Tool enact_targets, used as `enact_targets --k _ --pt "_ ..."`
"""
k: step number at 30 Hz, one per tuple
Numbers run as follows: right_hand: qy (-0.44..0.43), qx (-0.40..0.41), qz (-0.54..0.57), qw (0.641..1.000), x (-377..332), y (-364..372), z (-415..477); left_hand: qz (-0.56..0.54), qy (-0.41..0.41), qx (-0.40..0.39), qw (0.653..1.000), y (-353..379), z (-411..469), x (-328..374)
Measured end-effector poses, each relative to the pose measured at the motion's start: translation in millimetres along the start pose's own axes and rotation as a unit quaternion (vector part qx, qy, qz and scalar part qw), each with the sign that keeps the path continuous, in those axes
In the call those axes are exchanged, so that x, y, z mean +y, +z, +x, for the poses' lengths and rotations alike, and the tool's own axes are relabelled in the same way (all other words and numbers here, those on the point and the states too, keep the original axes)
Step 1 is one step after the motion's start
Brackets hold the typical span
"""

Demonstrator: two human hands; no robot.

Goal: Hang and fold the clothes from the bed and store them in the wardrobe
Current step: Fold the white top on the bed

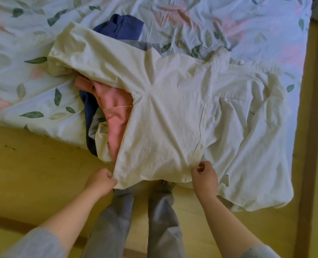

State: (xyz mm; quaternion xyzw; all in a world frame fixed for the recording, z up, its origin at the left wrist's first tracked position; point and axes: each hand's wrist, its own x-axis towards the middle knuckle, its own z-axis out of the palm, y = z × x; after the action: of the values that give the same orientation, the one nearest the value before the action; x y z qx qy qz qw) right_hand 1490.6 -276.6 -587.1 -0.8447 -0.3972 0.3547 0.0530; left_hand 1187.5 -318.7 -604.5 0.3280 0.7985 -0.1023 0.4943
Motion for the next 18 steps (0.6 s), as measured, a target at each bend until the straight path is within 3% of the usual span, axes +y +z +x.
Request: enact_targets --k 3,6,10,18 --pt "-0.017 0.063 0.049 0.997 -36.6 -0.6 5.0 -0.096 0.049 0.031 0.994 -22.6 3.8 30.5" --pt "-0.033 0.104 0.103 0.989 -77.8 -3.3 16.5 -0.262 0.072 0.057 0.961 -55.6 4.0 67.0" --pt "-0.104 0.020 0.134 0.985 -132.3 2.2 26.3 -0.445 0.074 0.048 0.891 -102.1 9.8 105.6" --pt "-0.175 -0.075 0.199 0.961 -233.7 29.5 39.6 -0.654 0.047 -0.041 0.754 -168.7 57.1 132.6"
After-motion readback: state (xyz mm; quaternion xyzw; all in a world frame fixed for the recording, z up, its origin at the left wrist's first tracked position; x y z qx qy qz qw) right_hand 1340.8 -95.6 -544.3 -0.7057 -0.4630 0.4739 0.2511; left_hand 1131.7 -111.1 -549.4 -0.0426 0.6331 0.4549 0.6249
